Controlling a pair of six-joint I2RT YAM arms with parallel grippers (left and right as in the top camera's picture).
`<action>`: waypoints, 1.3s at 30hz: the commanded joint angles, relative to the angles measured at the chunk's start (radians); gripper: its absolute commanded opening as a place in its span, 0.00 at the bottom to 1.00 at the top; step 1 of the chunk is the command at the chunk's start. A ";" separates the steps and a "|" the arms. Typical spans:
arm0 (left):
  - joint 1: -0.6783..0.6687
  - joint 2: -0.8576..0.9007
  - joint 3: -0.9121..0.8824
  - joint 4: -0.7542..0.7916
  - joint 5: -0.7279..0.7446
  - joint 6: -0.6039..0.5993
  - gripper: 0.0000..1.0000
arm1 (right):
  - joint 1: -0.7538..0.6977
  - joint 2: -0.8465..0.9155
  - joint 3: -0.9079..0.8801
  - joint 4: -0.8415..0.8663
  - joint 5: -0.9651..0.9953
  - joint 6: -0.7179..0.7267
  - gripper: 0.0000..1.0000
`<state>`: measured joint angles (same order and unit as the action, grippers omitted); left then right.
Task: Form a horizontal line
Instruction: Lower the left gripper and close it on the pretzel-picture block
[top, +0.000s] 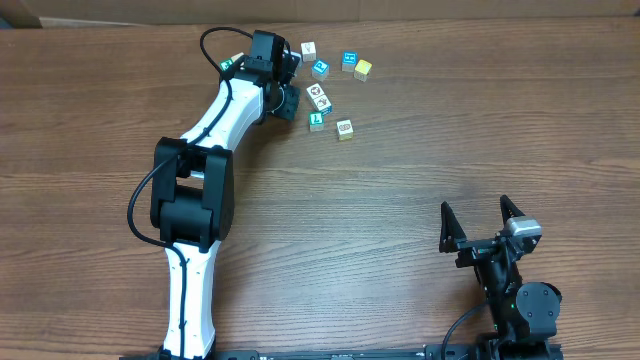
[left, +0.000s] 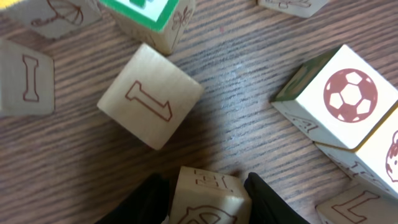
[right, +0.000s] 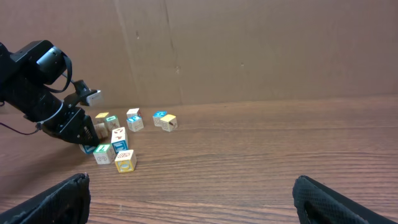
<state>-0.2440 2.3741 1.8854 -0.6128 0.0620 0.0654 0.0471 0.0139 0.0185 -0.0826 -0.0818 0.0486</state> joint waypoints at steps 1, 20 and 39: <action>-0.008 -0.052 -0.003 -0.012 -0.010 -0.045 0.38 | -0.003 -0.011 -0.010 0.005 -0.006 -0.005 1.00; -0.011 -0.361 -0.003 -0.235 -0.009 -0.133 0.34 | -0.003 -0.011 -0.010 0.005 -0.006 -0.005 1.00; -0.027 -0.105 -0.004 -0.116 -0.045 -0.106 0.60 | -0.003 -0.011 -0.010 0.005 -0.006 -0.005 1.00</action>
<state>-0.2623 2.2120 1.8839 -0.7471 0.0486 -0.0525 0.0471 0.0139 0.0185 -0.0826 -0.0822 0.0486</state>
